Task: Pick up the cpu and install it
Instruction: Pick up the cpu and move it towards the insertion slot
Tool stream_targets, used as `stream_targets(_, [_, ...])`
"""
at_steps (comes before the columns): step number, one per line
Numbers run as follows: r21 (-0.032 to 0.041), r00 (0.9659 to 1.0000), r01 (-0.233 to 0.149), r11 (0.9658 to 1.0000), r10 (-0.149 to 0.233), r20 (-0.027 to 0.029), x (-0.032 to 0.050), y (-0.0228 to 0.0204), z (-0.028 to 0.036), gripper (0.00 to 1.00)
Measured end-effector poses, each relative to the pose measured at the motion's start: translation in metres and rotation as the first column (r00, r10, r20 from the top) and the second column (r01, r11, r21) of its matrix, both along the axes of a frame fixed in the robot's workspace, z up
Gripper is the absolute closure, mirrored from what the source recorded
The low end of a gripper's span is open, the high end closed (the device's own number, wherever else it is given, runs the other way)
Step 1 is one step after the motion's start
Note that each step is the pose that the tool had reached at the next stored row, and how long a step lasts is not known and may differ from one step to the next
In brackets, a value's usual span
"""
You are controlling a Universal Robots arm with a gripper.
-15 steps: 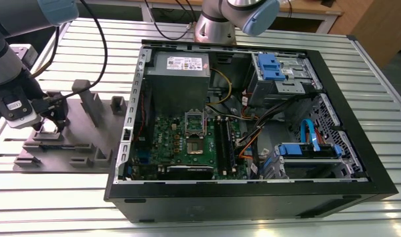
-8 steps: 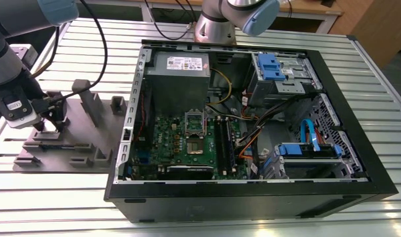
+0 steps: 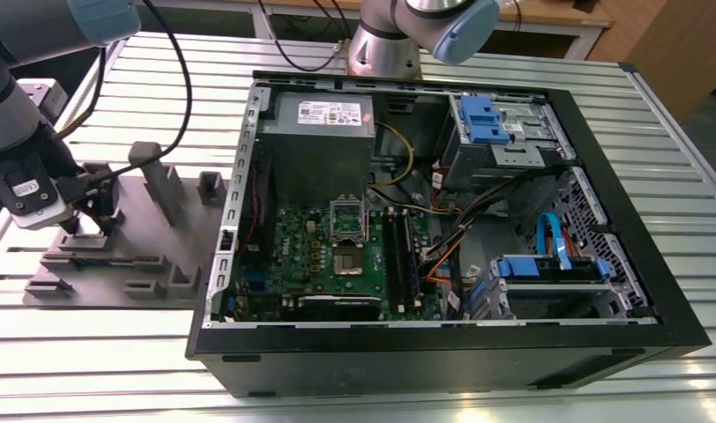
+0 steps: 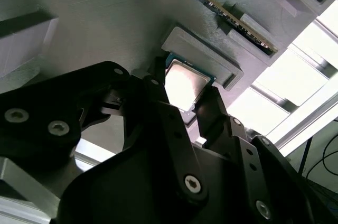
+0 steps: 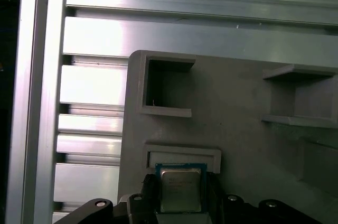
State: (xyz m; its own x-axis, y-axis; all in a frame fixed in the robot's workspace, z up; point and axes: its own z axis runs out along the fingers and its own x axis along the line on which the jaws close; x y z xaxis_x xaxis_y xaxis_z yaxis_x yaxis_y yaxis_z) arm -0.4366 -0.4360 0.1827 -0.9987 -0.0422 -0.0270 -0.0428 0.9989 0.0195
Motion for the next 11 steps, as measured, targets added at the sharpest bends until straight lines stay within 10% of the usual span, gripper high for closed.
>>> stream_targets(11, [0.0002, 1.0, 0.001, 1.0, -0.001, 0.0003, 0.0003, 0.0001, 0.0042, 0.53])
